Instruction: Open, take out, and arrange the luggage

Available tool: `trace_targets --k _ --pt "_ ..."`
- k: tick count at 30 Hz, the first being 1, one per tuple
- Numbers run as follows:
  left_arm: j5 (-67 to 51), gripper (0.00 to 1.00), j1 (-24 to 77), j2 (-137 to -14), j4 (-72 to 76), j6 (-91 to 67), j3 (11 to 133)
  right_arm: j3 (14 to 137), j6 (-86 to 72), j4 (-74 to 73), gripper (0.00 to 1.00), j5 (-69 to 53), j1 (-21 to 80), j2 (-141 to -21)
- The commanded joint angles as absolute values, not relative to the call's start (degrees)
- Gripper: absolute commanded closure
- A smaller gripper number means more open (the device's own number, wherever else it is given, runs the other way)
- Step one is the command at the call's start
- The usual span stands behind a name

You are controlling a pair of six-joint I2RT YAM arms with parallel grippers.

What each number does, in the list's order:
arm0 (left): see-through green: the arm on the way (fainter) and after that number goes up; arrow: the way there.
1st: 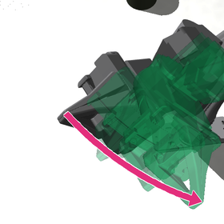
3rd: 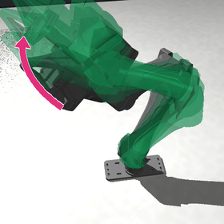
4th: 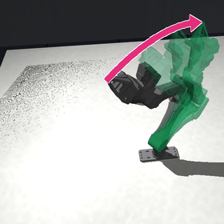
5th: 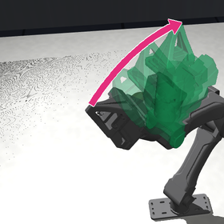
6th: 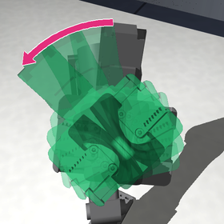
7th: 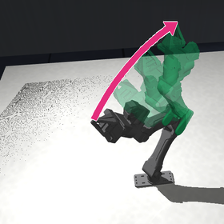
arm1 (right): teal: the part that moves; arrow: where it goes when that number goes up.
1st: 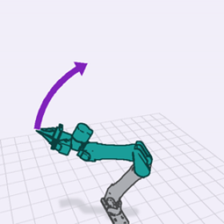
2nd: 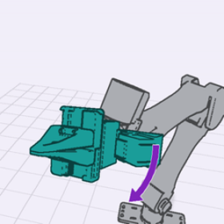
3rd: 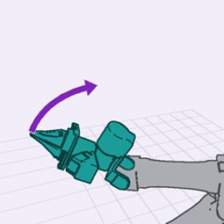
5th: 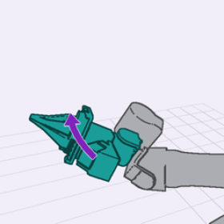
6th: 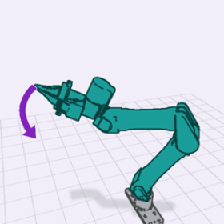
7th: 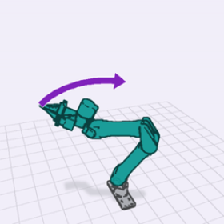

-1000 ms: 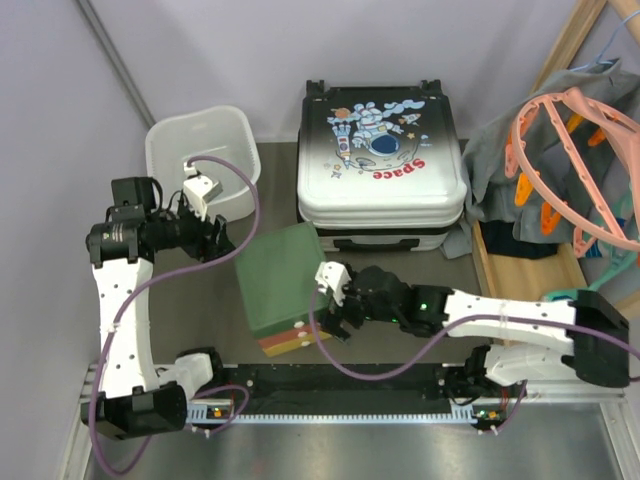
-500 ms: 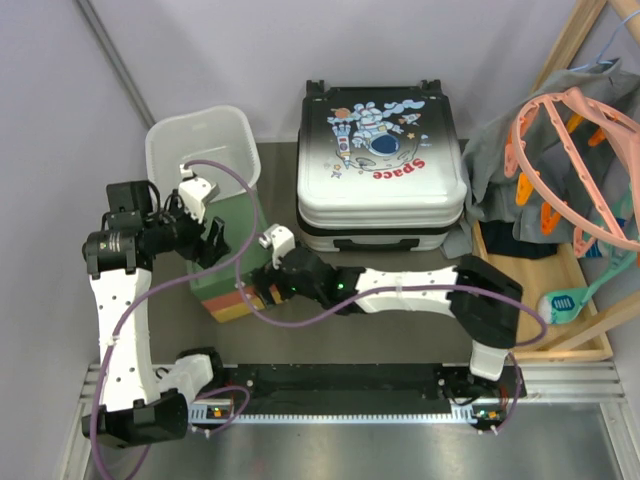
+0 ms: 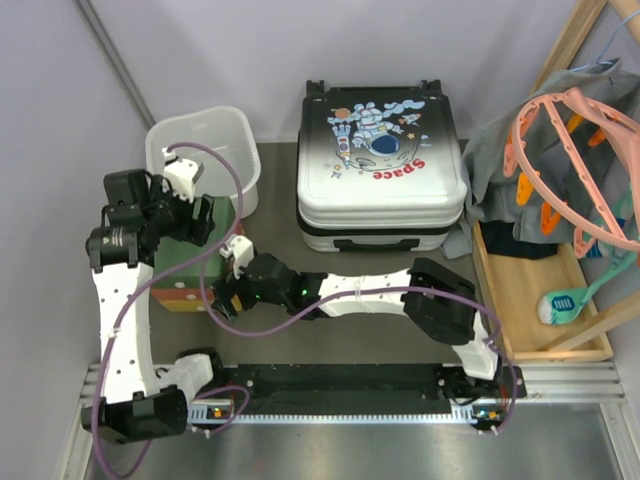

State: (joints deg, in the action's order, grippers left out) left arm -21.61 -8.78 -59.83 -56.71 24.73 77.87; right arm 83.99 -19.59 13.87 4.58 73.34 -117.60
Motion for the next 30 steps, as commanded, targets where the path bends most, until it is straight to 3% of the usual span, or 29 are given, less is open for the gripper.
trace_targets --k 1,6,14,20,24,30 --pt "-21.7 0.21 -8.18 -62.05 -51.33 21.97 76.56 81.13 -15.3 16.54 0.05 5.18 73.83 -109.53" --pt "-19.18 0.18 1.8 -65.03 -50.63 21.8 75.15 72.79 -11.52 11.52 0.04 7.29 73.92 -97.58" --pt "2.93 0.21 10.63 -69.52 -45.18 21.44 70.49 56.97 -12.22 3.44 0.03 18.79 73.92 -75.07" --pt "17.47 0.33 13.09 -72.07 -40.52 24.78 66.28 53.27 -11.52 -4.56 0.01 29.96 73.74 -66.29" --pt "29.31 0.35 13.18 -72.25 -37.27 28.3 62.59 51.51 -10.81 -5.62 0.01 32.17 71.9 -61.53" --pt "34.01 0.34 12.48 -71.72 -31.91 35.41 58.81 48.87 -11.16 -5.54 0.01 31.47 68.12 -56.7"
